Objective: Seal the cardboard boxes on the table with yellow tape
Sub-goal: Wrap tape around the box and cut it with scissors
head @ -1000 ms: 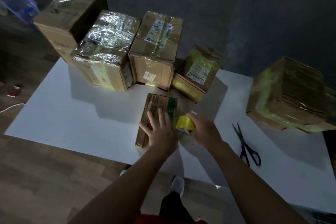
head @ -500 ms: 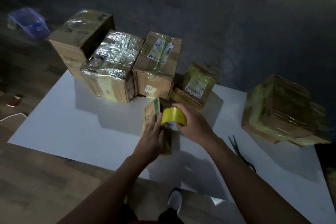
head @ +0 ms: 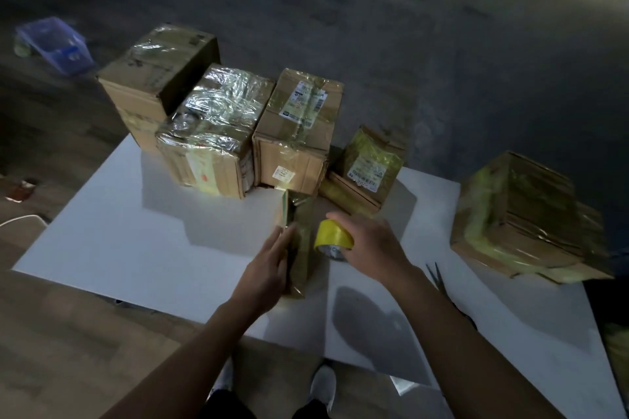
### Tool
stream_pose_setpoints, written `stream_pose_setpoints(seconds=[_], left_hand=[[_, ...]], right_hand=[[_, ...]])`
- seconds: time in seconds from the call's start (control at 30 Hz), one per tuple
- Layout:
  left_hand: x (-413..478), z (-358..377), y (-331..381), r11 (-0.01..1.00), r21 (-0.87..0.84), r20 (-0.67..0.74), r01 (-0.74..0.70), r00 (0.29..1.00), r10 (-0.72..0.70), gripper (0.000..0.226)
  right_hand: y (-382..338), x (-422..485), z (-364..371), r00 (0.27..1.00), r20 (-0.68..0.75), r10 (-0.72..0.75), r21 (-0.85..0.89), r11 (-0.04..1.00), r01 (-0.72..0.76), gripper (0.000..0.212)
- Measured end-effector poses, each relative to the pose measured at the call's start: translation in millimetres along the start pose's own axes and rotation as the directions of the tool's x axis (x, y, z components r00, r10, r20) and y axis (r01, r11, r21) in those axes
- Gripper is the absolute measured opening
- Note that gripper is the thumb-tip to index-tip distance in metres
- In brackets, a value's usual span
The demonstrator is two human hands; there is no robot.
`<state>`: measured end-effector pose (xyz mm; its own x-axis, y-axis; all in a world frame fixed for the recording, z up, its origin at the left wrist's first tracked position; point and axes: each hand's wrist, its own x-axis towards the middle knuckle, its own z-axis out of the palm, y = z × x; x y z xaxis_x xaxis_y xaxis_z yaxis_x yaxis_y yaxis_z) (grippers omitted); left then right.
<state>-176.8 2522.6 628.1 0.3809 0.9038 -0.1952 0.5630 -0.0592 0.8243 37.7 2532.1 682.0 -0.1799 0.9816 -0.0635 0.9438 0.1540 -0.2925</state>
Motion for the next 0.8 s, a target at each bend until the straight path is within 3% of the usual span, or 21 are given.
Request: stream_pose_setpoints(seconds=[0.07, 0.17, 0.3, 0.4, 0.53, 0.63, 0.8], left_hand=[[-0.5, -8.9, -6.5, 0.985, 0.171, -0.001, 0.028, 1.000, -0.028, 0.050], [3.2, -20.2, -10.9, 0.831, 0.555, 0.003, 0.031, 0.999, -0.039, 0.056], [12.4, -11.7, 13.7, 0.657, 0.751, 0.089, -0.072, 0.996, 0.007, 0.066], [13.1, 11.2, 24.7, 0.658, 0.753, 0.075, 0.000, 0.994, -0.085, 0.081], [6.7, 18.8, 14.7, 0.810, 0.573, 0.006, 0.121, 0.988, -0.152, 0.087], [2.4, 14.2, 9.2, 0.889, 0.452, 0.017, 0.071, 0.996, -0.088, 0.089], [-0.2, 10.8, 8.1, 0.923, 0.385, 0.038, 0.008, 0.999, -0.024, 0.087]], right_hand=[[-7.5, 3.4, 8.5, 1.000, -0.002, -0.023, -0.012, 1.000, 0.023, 0.065], [-16.4, 7.8, 21.1, 0.999, -0.039, -0.030, -0.019, 0.999, 0.030, 0.061], [-20.5, 11.4, 28.5, 1.000, -0.029, 0.011, 0.013, 1.000, -0.011, 0.064], [-18.8, 11.6, 29.6, 0.999, 0.020, 0.040, 0.066, 0.997, -0.041, 0.067], [-16.5, 5.8, 27.4, 0.991, 0.103, 0.084, 0.217, 0.970, -0.105, 0.062], [-11.8, -1.8, 29.9, 0.991, 0.109, 0.074, 0.225, 0.970, -0.097, 0.053], [-6.1, -7.2, 36.3, 0.993, 0.059, 0.100, 0.147, 0.983, -0.108, 0.053]])
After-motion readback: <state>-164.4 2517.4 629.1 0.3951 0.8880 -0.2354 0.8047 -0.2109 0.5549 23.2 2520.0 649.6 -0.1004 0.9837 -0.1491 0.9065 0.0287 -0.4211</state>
